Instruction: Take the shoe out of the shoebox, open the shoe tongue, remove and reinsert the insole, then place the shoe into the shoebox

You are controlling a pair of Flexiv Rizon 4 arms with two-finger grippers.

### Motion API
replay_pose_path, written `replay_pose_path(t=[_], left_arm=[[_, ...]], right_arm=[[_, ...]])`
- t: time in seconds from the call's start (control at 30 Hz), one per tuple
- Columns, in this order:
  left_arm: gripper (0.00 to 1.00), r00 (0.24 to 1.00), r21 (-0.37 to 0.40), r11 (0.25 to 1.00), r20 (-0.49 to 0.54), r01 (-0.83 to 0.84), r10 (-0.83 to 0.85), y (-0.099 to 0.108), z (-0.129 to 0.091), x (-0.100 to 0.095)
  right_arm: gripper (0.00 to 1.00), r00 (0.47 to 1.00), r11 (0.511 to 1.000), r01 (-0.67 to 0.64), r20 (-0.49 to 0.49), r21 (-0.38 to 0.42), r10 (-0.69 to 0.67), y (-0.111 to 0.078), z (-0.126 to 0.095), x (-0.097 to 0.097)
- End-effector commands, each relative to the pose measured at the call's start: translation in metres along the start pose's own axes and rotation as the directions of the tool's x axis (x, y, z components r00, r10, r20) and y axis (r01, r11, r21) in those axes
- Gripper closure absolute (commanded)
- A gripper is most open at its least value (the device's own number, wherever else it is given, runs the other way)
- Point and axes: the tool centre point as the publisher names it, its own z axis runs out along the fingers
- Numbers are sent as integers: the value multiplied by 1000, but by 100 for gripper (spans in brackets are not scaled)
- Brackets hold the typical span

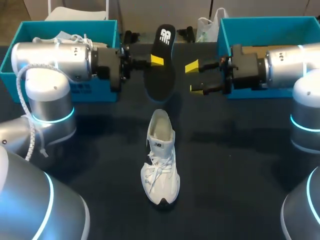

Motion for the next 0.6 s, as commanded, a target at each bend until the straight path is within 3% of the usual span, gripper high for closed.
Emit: replay_pose_path(t=[0.03, 0.33, 0.43, 0.53, 0.6], left_arm=[[100, 1000, -20, 1000, 11, 2, -2, -3, 13, 3], [100, 1000, -60, 998, 27, -5, 7, -7, 28, 5], [100, 999, -71, 997, 34, 2, 0, -8, 31, 4], [100, 999, -75, 997, 43, 1, 2, -9, 33, 2], [100, 999, -76, 997, 46, 3, 1, -9, 33, 2]], right_arm=[[0, 1000, 1000, 5, -11, 23, -5, 11, 18, -5], [1, 1000, 998, 7, -30, 54, -5, 17, 30, -8], [32, 999, 998, 5, -34, 60, -3, 18, 33, -10], [51, 999, 998, 6, -38, 61, -3, 18, 34, -10], [54, 999, 998, 7, -40, 61, -5, 17, 35, -11]])
